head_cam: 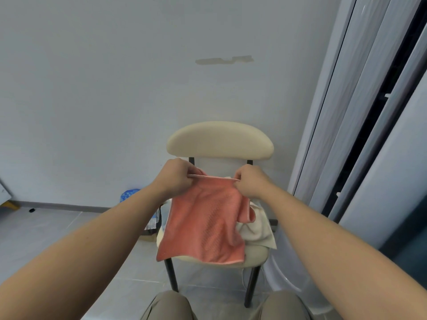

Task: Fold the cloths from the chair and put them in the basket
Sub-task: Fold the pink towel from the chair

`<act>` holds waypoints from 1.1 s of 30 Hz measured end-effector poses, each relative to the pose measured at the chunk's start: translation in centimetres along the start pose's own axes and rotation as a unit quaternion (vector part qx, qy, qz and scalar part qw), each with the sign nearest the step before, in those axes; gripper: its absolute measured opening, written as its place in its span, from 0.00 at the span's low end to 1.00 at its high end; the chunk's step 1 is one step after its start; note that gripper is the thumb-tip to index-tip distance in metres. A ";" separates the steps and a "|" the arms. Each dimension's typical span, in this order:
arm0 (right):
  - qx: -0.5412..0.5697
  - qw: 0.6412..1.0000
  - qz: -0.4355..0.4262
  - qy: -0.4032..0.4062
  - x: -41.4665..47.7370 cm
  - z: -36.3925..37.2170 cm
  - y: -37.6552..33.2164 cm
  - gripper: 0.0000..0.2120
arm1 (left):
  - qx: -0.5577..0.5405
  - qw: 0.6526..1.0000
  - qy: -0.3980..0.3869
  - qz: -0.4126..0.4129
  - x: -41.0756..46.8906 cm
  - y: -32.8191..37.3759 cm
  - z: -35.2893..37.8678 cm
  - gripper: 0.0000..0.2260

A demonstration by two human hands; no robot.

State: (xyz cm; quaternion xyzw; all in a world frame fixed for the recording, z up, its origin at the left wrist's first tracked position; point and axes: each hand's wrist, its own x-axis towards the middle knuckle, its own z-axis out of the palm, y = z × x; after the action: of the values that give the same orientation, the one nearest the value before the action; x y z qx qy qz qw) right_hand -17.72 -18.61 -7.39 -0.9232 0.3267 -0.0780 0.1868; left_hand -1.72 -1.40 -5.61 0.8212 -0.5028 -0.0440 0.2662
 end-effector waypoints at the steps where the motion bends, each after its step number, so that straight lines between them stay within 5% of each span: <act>1: -0.003 1.000 0.006 -0.005 0.0 0.1 0.0 0.07 | -0.005 1.000 0.003 -0.002 0.0 0.2 0.1 0.17; 6: 0.067 0.994 -0.083 -0.033 -0.9 0.4 -0.9 0.10 | -0.074 0.997 -0.007 0.021 -0.4 1.4 0.2 0.10; 11: 0.126 0.985 -0.075 0.087 -1.1 0.9 -1.6 0.06 | -0.254 0.967 -0.019 -0.025 -0.6 1.8 0.0 0.12; 16: 0.129 0.989 -0.051 0.044 -1.5 1.2 -1.0 0.05 | -0.246 0.969 -0.015 -0.029 -1.4 1.3 0.2 0.16; 21: 0.158 0.981 -0.117 0.004 -2.1 2.1 -1.1 0.24 | -0.178 0.984 -0.003 0.019 -1.9 2.0 0.8 0.17; 27: 0.290 0.953 -0.083 0.006 -2.7 3.0 -1.5 0.09 | -0.160 0.981 0.109 -0.010 -2.1 1.5 1.6 0.08; 33: 0.285 0.954 -0.093 0.013 -3.3 2.7 -1.9 0.09 | -0.149 0.988 0.034 -0.035 -3.1 0.2 1.5 0.08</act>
State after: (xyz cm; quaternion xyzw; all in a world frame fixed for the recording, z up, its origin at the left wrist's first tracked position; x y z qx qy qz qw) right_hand -18.50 -14.36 -9.20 -0.8571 0.2057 -0.1972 0.4293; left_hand -3.88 0.53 -7.43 0.7906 -0.4522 -0.0996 0.4007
